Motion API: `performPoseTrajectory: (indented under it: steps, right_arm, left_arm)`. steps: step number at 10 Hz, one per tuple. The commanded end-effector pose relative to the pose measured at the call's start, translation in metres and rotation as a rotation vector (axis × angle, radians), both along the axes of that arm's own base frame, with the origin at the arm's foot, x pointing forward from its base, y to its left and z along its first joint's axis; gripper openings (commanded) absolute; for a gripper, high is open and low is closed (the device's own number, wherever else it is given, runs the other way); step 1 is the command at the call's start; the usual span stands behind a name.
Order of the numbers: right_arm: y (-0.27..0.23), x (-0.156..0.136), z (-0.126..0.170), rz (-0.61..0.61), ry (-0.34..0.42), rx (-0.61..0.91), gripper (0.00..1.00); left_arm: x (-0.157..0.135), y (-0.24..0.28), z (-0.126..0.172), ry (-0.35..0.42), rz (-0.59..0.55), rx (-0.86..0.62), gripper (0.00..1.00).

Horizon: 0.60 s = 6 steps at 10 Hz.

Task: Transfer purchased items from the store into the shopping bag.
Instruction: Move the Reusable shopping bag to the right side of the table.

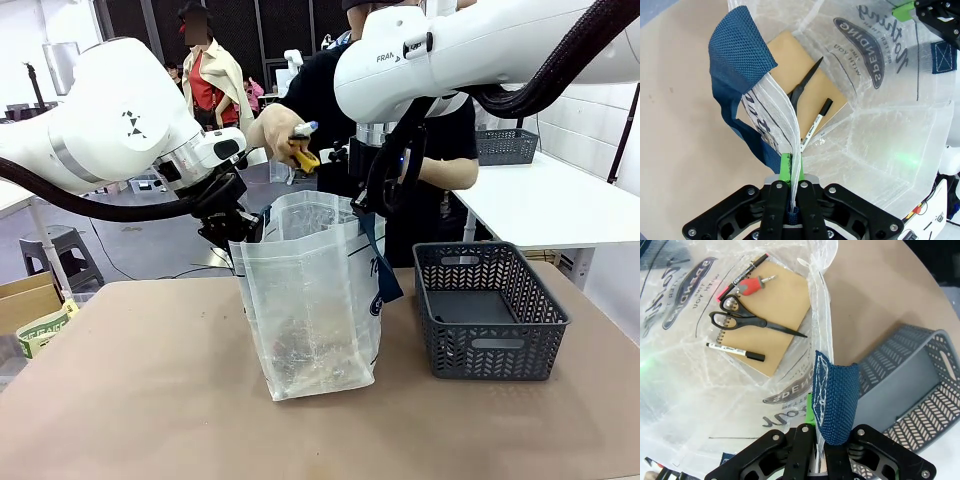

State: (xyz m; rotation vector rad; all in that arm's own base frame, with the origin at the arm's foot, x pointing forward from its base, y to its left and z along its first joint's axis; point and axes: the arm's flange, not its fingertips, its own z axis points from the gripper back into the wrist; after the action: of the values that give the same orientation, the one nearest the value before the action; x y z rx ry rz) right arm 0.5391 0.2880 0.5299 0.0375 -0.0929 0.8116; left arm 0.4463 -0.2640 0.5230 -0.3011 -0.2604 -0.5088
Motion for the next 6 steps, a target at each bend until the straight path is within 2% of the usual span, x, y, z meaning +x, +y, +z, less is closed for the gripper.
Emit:
performPoseTrajectory:
  steps: [1,6]
  right_arm:
    - [-0.0007,0.0002,0.0003,-0.001,-0.001,0.0,0.0]
    - [-0.0007,0.0002,0.0003,-0.001,-0.001,0.0,0.0]
  left_arm:
    - [-0.0002,0.0007,0.0007,-0.004,-0.002,0.005,0.0]
    - [-0.0002,0.0007,0.0007,-0.004,-0.002,0.005,0.0]
